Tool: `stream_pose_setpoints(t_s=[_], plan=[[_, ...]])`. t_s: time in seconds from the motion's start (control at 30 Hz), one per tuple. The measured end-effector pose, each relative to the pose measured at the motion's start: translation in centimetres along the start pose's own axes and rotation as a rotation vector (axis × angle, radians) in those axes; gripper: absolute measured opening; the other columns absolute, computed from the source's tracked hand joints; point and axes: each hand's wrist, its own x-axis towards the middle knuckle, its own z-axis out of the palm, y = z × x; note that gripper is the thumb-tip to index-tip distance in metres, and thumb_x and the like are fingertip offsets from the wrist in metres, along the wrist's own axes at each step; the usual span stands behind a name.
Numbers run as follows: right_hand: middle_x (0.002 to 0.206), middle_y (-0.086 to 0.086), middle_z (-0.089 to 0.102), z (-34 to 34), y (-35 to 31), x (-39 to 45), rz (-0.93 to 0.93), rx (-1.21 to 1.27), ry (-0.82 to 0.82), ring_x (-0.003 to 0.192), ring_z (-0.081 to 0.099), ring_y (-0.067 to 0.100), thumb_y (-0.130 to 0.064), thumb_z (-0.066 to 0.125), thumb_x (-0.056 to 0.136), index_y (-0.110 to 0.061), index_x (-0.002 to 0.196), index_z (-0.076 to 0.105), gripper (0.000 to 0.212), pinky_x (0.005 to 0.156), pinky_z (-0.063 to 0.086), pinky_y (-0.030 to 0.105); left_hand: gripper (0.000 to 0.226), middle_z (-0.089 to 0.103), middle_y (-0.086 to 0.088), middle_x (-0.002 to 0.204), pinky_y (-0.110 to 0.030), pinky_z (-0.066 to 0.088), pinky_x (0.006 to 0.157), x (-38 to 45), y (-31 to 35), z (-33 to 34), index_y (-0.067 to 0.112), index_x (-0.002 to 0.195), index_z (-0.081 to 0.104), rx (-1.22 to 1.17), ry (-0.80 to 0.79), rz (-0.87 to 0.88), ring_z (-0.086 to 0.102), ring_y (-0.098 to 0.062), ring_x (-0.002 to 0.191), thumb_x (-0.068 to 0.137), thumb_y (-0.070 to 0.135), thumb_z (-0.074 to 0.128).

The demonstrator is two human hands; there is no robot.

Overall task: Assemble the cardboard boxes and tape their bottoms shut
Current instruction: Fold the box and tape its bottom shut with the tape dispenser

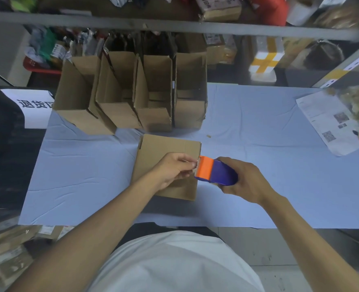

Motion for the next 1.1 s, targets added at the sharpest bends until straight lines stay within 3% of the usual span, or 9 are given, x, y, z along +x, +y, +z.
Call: stream_pose_setpoints(t_s=[0.27, 0.57, 0.73, 0.97, 1.1], plan=[[0.098, -0.021, 0.063, 0.2, -0.1, -0.1, -0.023, -0.018, -0.035, 0.086, 0.059, 0.008, -0.038, 0.078, 0.069, -0.047, 0.12, 0.043, 0.062, 0.07, 0.051, 0.022, 0.011, 0.069, -0.007, 0.077, -0.025, 0.051, 0.062, 0.1, -0.5, 0.4, 0.011, 0.083, 0.068, 0.196, 0.173, 0.047, 0.063, -0.015, 0.068, 0.085, 0.0, 0.068], [0.103, -0.021, 0.062, -1.4, 1.5, -1.1, -0.034, -0.11, -0.143, 0.087, 0.06, 0.011, -0.041, 0.077, 0.07, -0.044, 0.125, 0.044, 0.064, 0.074, 0.053, 0.028, 0.014, 0.063, -0.01, 0.067, -0.023, 0.046, 0.056, -0.4, -0.5, 0.8, 0.009, 0.082, 0.063, 0.362, 0.201, 0.063, 0.054, -0.016, 0.051, 0.082, -0.004, 0.068], [0.103, -0.022, 0.061, -2.1, 3.3, -1.8, 0.015, -0.172, -0.165, 0.086, 0.058, 0.009, -0.042, 0.075, 0.071, -0.045, 0.126, 0.044, 0.064, 0.074, 0.051, 0.027, 0.015, 0.066, -0.007, 0.066, -0.027, 0.046, 0.066, -0.6, 0.0, -0.9, 0.013, 0.082, 0.064, 0.443, 0.297, 0.064, 0.058, -0.018, 0.057, 0.08, 0.0, 0.072], [0.096, -0.021, 0.061, -0.7, 4.8, -2.1, 0.063, -0.24, -0.185, 0.079, 0.056, 0.009, -0.042, 0.069, 0.067, -0.047, 0.123, 0.044, 0.061, 0.066, 0.045, 0.023, 0.014, 0.07, -0.009, 0.074, -0.033, 0.052, 0.073, -0.5, -0.6, -1.2, 0.01, 0.087, 0.066, 0.599, 0.303, 0.022, 0.062, -0.021, 0.068, 0.078, 0.005, 0.075], [0.095, -0.022, 0.061, 0.0, 5.5, -1.9, 0.092, -0.247, -0.191, 0.079, 0.055, 0.008, -0.042, 0.07, 0.068, -0.047, 0.123, 0.044, 0.061, 0.062, 0.039, 0.019, 0.016, 0.073, -0.008, 0.09, -0.035, 0.055, 0.081, 0.0, -0.7, -0.1, 0.019, 0.079, 0.064, 0.735, 0.379, 0.014, 0.067, -0.026, 0.088, 0.077, 0.01, 0.076]])
